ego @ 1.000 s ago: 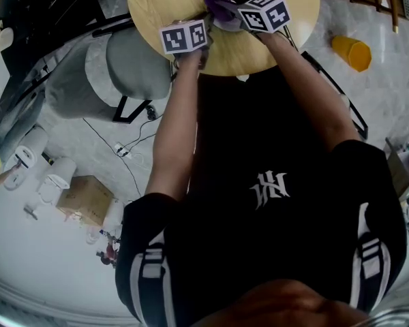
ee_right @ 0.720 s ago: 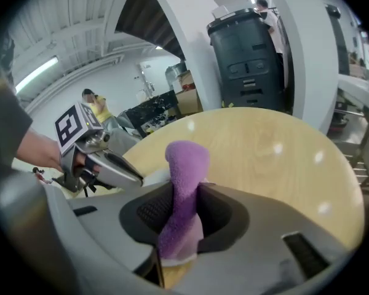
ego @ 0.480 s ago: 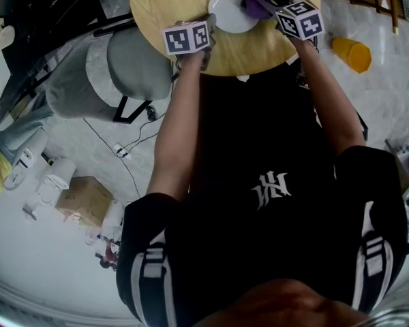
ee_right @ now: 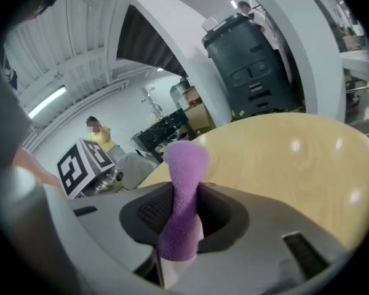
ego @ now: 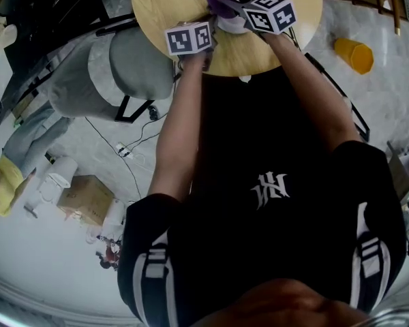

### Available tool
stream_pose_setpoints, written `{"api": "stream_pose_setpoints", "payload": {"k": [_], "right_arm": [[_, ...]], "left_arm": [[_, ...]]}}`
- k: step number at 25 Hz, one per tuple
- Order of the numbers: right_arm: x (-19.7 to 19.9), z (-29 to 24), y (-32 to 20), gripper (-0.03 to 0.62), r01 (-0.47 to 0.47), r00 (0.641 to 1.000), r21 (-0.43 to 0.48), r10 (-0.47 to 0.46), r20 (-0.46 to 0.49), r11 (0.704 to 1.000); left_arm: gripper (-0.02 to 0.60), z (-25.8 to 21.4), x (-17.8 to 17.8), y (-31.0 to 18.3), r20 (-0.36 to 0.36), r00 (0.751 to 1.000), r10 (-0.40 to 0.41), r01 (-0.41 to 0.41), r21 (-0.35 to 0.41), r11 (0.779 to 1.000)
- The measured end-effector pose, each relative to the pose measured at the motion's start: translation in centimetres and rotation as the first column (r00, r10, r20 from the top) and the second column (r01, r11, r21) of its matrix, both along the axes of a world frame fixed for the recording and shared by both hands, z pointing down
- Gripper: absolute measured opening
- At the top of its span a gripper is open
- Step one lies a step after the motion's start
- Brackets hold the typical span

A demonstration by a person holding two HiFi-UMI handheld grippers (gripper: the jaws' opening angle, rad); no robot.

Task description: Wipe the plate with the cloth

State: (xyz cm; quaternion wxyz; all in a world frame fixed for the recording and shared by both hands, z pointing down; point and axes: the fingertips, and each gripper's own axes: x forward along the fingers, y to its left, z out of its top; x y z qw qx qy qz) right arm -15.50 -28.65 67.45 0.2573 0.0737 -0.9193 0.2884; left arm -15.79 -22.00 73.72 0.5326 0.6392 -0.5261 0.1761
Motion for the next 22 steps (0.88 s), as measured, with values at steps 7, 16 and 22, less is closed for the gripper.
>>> {"api": "stream_pose_setpoints", "payload": {"k": [7, 16, 22], "right_arm": [[0.1, 2.6, -0.4, 0.105, 0.068, 0.991, 0.107, -0.054, -0.125, 0.992], [9.8, 3.7, -5.4, 0.106, -0.076, 0.973, 0.137, 0.103, -0.208, 0.988], [8.5, 1.6, -4.8, 0.106, -0.088, 0.988, 0.147, 0.105, -0.115, 0.985]], "left_arm": [[0.058, 0.0, 0.0, 0.3, 0.001, 1.0, -0.006, 0.006, 0.001, 1.0], [0.057, 0.0, -0.2, 0.4, 0.006, 1.0, 0.005, -0.005, -0.001, 1.0], [0.058, 0.4, -0.4, 0.5, 0.007, 1.0, 0.01, -0.01, 0.0, 1.0]]}}
